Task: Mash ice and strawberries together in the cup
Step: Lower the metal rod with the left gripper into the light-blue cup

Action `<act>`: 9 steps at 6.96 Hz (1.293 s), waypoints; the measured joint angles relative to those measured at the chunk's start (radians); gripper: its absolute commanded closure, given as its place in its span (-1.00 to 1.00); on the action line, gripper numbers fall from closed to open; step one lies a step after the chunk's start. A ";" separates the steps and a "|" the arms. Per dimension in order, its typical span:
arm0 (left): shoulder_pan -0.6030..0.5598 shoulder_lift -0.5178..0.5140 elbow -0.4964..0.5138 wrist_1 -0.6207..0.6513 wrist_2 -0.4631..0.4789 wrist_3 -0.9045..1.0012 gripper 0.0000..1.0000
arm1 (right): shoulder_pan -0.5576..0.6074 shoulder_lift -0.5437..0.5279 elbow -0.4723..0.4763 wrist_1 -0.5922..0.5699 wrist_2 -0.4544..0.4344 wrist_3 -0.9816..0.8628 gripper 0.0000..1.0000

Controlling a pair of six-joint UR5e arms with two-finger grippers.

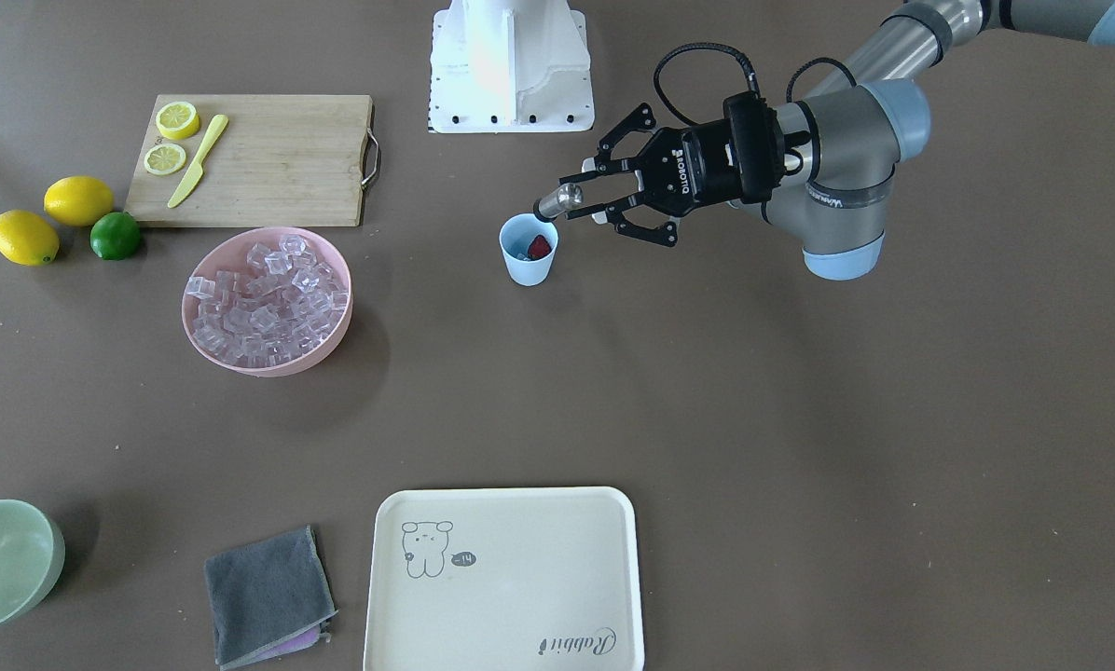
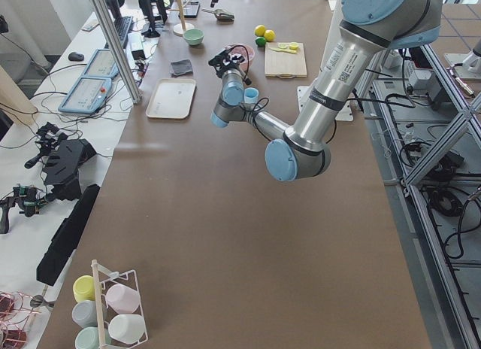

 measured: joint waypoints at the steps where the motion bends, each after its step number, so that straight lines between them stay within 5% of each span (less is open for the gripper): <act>1: 0.002 0.001 0.001 -0.002 0.023 0.069 1.00 | 0.000 -0.003 0.006 0.000 0.001 0.000 -0.99; 9: 0.113 0.059 -0.073 0.002 0.165 0.366 1.00 | 0.000 -0.015 0.035 -0.001 0.008 0.003 -0.99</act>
